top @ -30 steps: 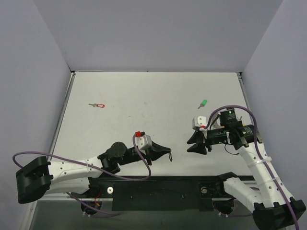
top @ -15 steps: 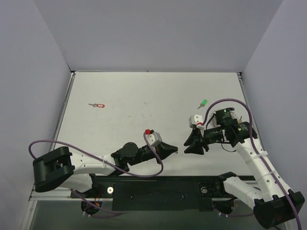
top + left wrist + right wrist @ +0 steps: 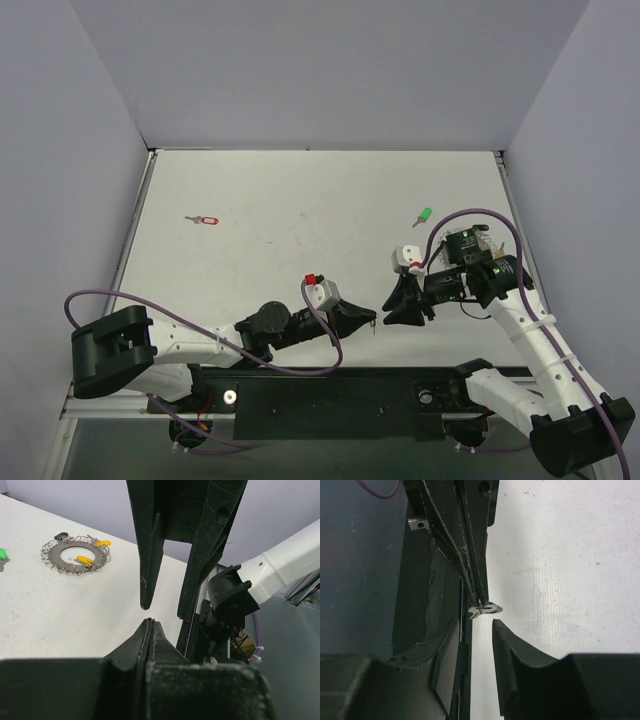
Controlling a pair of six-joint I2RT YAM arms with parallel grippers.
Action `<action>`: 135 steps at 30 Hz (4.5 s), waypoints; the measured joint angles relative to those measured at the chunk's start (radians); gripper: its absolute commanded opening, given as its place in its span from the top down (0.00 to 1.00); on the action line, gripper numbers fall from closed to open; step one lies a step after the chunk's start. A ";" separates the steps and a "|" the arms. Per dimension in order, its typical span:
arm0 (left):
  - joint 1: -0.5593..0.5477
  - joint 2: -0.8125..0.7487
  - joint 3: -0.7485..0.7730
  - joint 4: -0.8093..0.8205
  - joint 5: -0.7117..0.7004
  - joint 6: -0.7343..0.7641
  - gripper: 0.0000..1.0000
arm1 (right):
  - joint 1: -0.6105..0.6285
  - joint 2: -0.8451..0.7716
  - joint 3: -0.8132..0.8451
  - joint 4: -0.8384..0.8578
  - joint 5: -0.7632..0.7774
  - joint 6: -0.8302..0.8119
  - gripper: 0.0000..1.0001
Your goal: Put the keys on the keyring
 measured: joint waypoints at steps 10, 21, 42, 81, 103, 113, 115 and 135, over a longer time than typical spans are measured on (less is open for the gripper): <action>-0.013 0.020 0.009 0.034 -0.008 0.000 1.00 | 0.006 -0.001 -0.018 -0.011 -0.011 -0.031 0.75; -0.018 0.028 0.012 0.054 -0.008 0.000 1.00 | 0.006 -0.001 -0.019 -0.011 -0.029 -0.034 0.79; -0.023 0.043 0.012 0.077 -0.009 -0.001 1.00 | 0.006 -0.001 -0.028 0.004 -0.032 -0.013 1.00; -0.022 -0.266 -0.043 -0.216 -0.085 0.054 0.30 | 0.055 0.056 0.143 -0.321 0.272 -0.300 1.00; -0.174 0.097 0.162 -0.282 -0.201 0.357 0.53 | 0.202 0.123 0.227 -0.413 0.548 -0.299 1.00; -0.175 0.154 0.185 -0.192 -0.231 0.357 0.60 | 0.180 0.126 0.227 -0.409 0.509 -0.298 1.00; -0.175 0.164 0.194 -0.181 -0.228 0.356 0.61 | 0.174 0.126 0.227 -0.409 0.502 -0.298 1.00; -0.175 0.202 0.230 -0.154 -0.184 0.330 0.69 | 0.147 0.111 0.213 -0.395 0.460 -0.296 1.00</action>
